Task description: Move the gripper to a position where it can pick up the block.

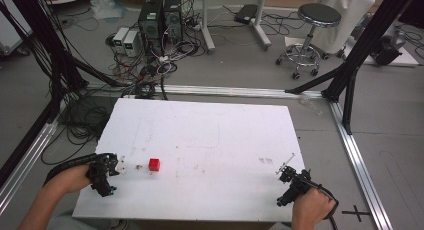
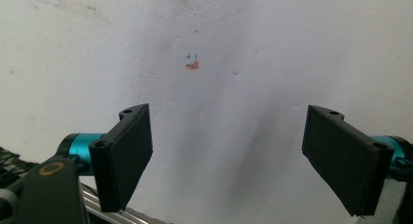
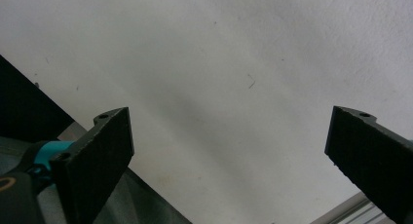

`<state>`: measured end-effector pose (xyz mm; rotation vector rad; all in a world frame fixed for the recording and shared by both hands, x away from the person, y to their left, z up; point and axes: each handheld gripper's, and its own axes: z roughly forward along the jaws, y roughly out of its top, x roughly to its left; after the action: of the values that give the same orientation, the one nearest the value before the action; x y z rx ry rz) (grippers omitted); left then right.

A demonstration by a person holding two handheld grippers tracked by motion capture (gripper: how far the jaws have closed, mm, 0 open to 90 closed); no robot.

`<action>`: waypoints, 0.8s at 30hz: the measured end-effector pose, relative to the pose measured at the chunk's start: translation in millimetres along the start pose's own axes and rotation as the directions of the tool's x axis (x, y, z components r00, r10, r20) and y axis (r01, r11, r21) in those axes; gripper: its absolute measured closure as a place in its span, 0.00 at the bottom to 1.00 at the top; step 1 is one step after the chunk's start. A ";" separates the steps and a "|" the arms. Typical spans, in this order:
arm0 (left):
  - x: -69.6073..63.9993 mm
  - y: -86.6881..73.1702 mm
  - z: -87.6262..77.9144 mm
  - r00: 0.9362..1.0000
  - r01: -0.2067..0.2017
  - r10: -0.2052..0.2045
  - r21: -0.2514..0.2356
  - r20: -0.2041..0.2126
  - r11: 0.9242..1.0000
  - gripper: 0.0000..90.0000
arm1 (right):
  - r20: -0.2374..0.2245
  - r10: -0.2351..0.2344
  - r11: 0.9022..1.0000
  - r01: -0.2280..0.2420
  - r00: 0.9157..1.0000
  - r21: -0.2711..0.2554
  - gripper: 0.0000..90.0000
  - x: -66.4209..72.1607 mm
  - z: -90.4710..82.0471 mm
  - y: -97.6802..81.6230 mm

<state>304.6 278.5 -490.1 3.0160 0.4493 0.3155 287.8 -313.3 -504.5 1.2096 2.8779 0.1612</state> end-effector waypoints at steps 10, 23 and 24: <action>15.2 14.3 -0.9 0.986 -0.165 0.165 0.022 0.037 0.986 0.21 | -0.003 -0.004 1.000 0.004 1.000 -0.001 0.03 -0.6 0.2 -0.1; 30.1 37.7 -3.0 0.970 -0.238 0.236 0.032 0.066 0.971 0.21 | -0.006 -0.006 1.000 0.006 1.000 -0.004 0.03 0.3 0.6 1.9; 31.1 40.2 -3.6 0.968 -0.242 0.239 0.036 0.076 0.970 0.21 | -0.007 -0.006 1.000 0.006 1.000 -0.004 0.03 0.4 0.6 1.9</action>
<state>344.2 249.5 -476.5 3.1161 0.0839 0.2142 288.9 -311.7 -504.9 1.2026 2.8849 0.1715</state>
